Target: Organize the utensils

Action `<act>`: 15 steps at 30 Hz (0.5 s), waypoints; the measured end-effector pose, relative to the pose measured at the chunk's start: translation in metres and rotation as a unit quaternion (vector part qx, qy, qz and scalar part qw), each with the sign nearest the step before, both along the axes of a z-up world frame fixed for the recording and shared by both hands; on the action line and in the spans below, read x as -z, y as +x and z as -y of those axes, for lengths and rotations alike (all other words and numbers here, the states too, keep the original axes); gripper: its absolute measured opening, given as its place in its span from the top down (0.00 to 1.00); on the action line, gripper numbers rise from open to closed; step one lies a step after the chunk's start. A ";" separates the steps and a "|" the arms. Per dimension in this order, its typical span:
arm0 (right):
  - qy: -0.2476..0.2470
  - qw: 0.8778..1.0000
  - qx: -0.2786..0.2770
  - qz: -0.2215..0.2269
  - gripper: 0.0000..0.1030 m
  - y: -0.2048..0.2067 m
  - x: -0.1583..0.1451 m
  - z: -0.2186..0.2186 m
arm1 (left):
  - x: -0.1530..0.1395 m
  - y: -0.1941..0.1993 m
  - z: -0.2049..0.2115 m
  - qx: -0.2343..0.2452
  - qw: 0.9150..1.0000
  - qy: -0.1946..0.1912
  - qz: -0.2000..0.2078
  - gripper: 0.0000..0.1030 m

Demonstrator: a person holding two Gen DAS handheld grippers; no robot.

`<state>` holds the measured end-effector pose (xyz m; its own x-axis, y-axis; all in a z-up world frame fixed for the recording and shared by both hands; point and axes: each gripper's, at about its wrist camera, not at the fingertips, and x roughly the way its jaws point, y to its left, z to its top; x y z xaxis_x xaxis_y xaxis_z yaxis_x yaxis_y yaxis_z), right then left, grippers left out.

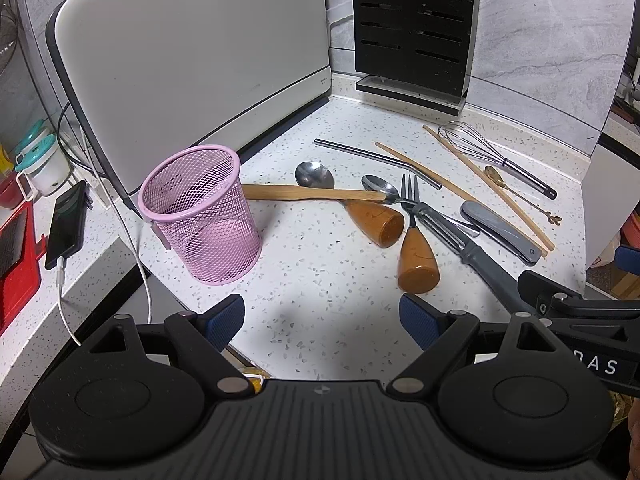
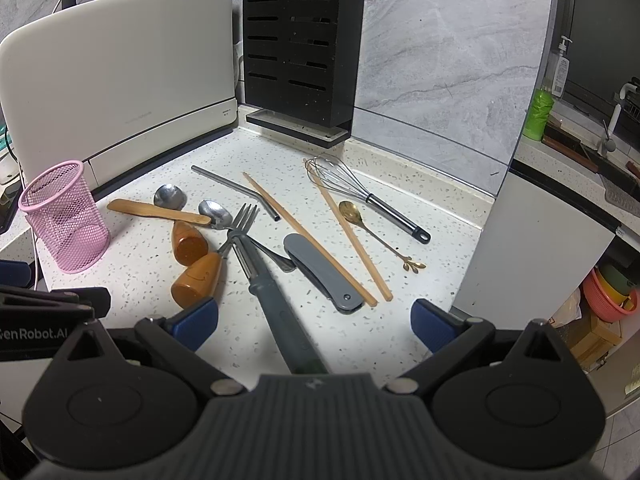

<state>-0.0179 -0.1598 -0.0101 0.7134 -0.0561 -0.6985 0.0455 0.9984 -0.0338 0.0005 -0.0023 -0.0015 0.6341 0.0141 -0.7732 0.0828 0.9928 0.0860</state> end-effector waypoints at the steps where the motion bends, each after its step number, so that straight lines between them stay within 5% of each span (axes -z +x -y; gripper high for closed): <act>1: 0.000 1.000 0.000 0.000 0.03 0.000 0.000 0.000 | 0.000 0.000 0.000 0.000 1.000 0.000 0.000 0.01; 15: -0.001 1.000 0.000 0.000 0.03 0.000 0.000 0.000 | 0.000 0.000 0.000 0.000 1.000 -0.002 0.000 0.01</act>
<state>-0.0180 -0.1596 -0.0099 0.7139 -0.0581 -0.6978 0.0464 0.9983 -0.0357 0.0007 -0.0019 -0.0014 0.6336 0.0115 -0.7736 0.0823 0.9932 0.0821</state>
